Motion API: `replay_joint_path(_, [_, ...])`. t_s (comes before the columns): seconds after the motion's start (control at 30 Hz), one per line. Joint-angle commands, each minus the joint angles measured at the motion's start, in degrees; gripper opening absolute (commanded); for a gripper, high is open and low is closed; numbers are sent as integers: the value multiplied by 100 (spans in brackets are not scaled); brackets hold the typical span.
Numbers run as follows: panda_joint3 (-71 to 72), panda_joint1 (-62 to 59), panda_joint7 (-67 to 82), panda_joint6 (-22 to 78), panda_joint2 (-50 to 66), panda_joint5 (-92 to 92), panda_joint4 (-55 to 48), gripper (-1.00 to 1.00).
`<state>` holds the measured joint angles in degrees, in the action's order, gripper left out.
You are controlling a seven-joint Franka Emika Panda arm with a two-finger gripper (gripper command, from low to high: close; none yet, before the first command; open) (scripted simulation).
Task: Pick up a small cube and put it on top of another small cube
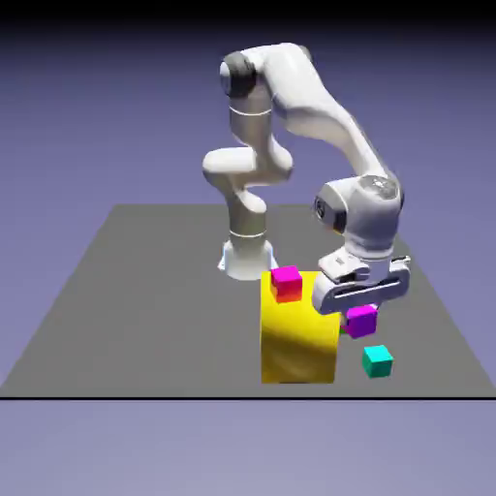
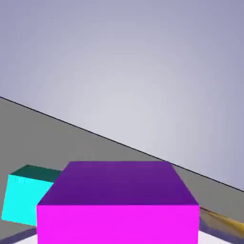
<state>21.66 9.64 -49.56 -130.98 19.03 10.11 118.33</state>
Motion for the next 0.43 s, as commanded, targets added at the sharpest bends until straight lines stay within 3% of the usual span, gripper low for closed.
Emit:
replay_joint_path(0.0, [207, -81, -156, -114, 146, 147, 142, -100])
replay_joint_path(0.2, [-33, 124, -528, -971, 978, 666, 300, -100])
replay_joint_path(0.23, [-33, 124, -528, -971, 979, 666, 300, 100])
replay_joint_path(0.4, [309, -120, -226, -170, 218, 209, 213, 100])
